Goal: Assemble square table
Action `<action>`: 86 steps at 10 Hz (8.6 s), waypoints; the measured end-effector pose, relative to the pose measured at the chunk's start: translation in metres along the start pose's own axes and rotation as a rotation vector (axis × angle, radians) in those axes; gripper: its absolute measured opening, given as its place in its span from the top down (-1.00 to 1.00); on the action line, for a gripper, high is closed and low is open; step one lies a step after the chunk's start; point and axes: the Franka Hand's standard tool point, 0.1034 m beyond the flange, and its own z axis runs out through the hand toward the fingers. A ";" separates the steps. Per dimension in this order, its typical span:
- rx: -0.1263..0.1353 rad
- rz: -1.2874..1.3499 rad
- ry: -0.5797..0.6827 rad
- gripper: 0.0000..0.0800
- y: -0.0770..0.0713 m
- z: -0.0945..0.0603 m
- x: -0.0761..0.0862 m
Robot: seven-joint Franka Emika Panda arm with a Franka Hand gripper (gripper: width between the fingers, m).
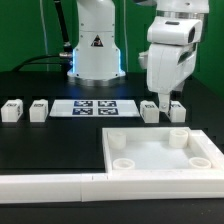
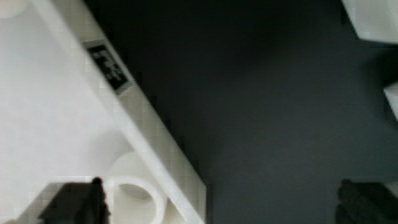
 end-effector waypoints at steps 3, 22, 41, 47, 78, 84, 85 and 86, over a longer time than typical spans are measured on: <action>0.009 0.195 0.004 -0.62 -0.001 0.000 0.001; 0.334 0.830 -0.720 -0.62 -0.084 0.019 0.002; 0.387 0.825 -0.888 0.27 -0.111 0.054 -0.012; 0.402 0.817 -0.880 0.27 -0.080 0.007 -0.006; -0.140 0.832 0.534 0.27 0.134 -0.045 0.091; -0.141 0.836 0.532 0.27 0.139 -0.029 0.090; -0.141 0.835 0.529 0.27 0.138 -0.029 0.089; -0.141 0.834 0.529 0.27 0.138 -0.029 0.088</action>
Offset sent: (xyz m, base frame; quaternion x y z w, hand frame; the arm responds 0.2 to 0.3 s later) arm 0.0000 0.0000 0.0000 0.0000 0.0000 0.1296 0.9916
